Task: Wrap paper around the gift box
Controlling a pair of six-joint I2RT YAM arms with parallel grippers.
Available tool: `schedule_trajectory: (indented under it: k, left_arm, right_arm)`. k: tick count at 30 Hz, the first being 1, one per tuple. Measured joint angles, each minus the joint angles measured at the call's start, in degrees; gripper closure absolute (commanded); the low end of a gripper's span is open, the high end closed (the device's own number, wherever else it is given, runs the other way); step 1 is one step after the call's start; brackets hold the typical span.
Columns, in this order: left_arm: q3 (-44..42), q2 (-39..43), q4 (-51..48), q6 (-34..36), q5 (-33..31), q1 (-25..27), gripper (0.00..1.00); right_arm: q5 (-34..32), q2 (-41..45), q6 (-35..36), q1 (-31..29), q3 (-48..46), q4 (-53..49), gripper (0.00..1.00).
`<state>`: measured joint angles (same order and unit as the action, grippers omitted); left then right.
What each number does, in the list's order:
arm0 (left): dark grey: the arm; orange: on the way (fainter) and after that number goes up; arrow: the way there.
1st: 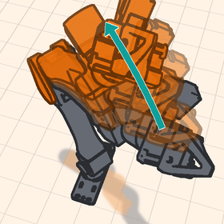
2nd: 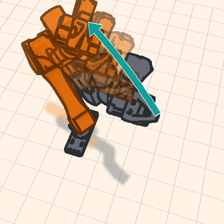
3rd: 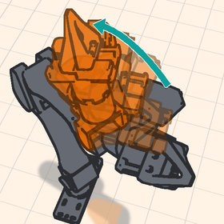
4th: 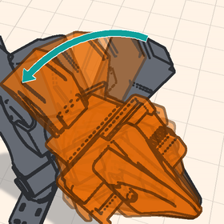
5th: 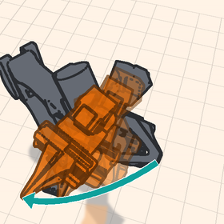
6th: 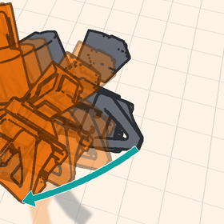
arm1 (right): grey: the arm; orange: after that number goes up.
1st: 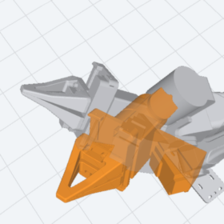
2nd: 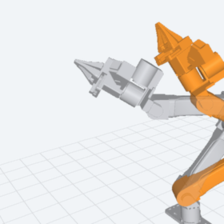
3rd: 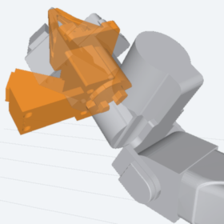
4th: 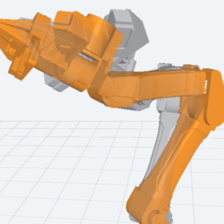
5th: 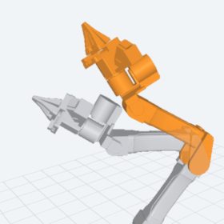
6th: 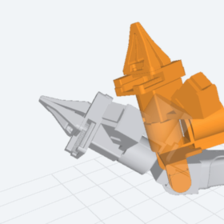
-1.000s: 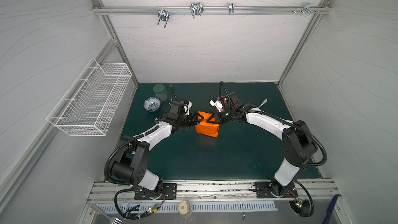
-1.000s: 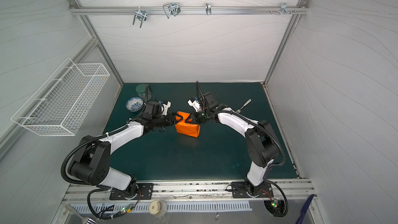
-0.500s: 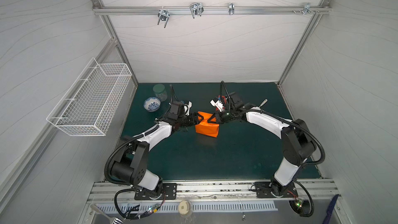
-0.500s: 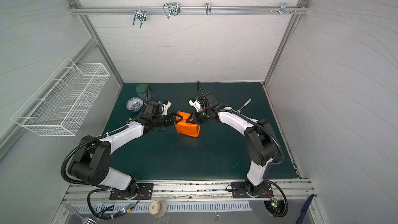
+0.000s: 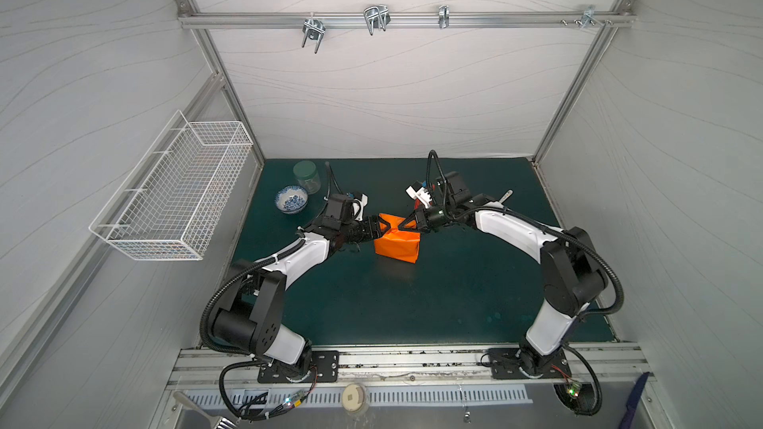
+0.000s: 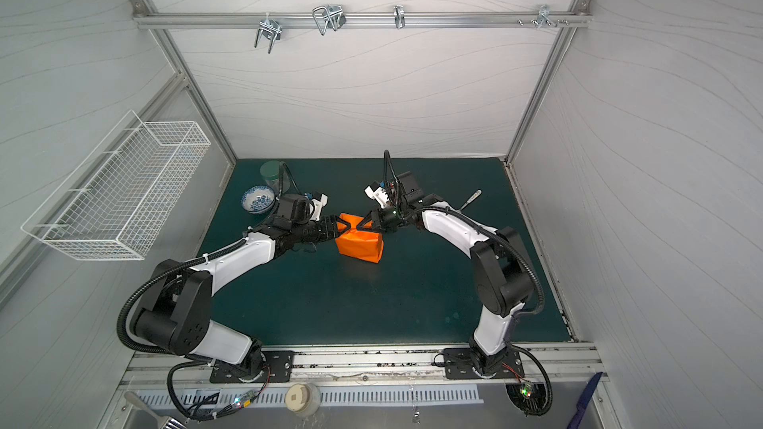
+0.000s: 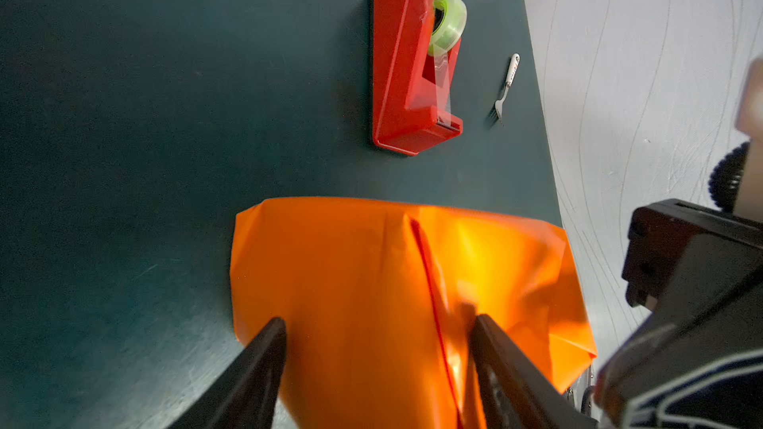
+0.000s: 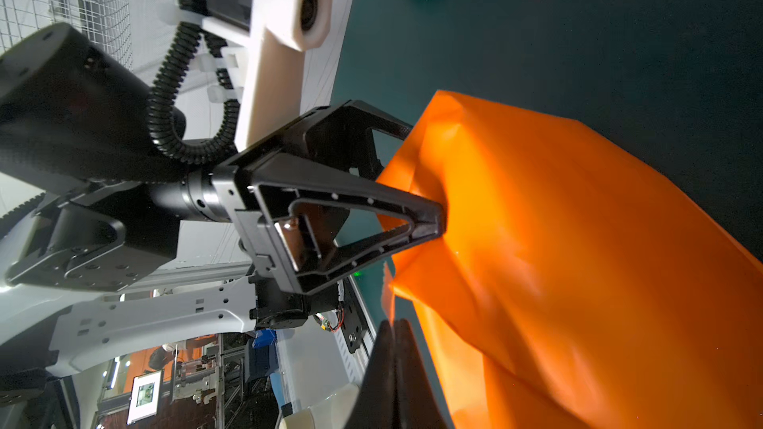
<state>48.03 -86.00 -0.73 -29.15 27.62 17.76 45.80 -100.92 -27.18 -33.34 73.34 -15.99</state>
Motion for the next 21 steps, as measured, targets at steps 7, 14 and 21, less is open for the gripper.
schedule_trajectory:
  k: [7,14,21]
  left_arm:
    - [0.0,0.0,0.02,0.02,0.0,0.0,0.28]
    - [0.0,0.0,-0.07,0.02,0.0,0.0,0.28]
    - [-0.11,0.63,-0.68,-0.02,-0.44,0.0,0.21]
  right_arm:
    - [0.0,-2.25,-0.55,0.0,1.46,-3.19,1.0]
    - [-0.13,-4.74,-0.9,-0.15,4.39,-7.3,1.0]
    - [-0.85,-5.44,-0.87,-0.28,5.73,-9.7,1.0]
